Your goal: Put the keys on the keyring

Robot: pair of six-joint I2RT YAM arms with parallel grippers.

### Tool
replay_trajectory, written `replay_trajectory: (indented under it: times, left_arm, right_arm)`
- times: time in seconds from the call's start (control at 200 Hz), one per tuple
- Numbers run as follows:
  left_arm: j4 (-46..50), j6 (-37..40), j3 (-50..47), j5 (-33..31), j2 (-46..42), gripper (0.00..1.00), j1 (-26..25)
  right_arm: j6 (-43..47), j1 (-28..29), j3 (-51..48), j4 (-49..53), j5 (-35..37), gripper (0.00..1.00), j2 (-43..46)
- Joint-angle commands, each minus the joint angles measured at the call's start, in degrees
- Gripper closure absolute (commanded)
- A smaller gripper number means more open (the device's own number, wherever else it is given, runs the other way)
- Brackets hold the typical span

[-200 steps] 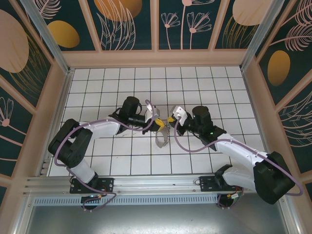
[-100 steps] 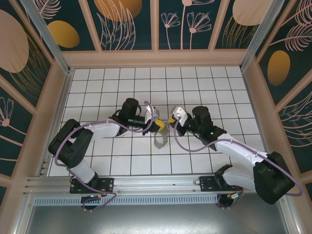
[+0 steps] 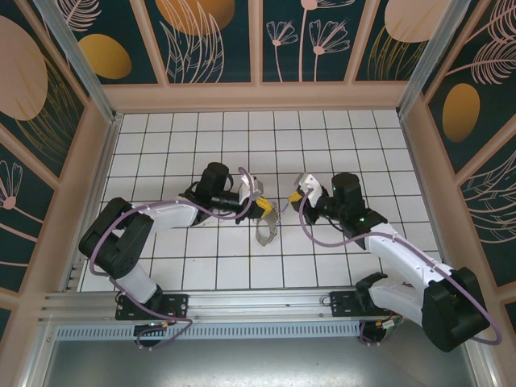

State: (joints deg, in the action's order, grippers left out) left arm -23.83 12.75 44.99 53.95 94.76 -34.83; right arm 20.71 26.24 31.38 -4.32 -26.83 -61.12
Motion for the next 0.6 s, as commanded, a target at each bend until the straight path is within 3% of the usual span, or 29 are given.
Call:
replay_trajectory:
  times: [0.0,0.205,0.596]
  left_arm:
    - [-2.0,0.3,-0.4,1.2,-1.9,1.0,-0.1]
    - [-0.7,1.4,0.3,1.5,-1.6,1.0,-0.1]
    - [1.4,2.3,0.7,1.5,-1.9,1.0,-0.1]
  right_arm:
    - [-14.0,-3.0,4.2,6.6,11.6,1.0,-5.0]
    - [-25.3,-9.2,14.0,19.2,6.5,1.0,-23.1]
    - [-24.9,-10.5,26.1,24.3,5.3,1.0,-41.5]
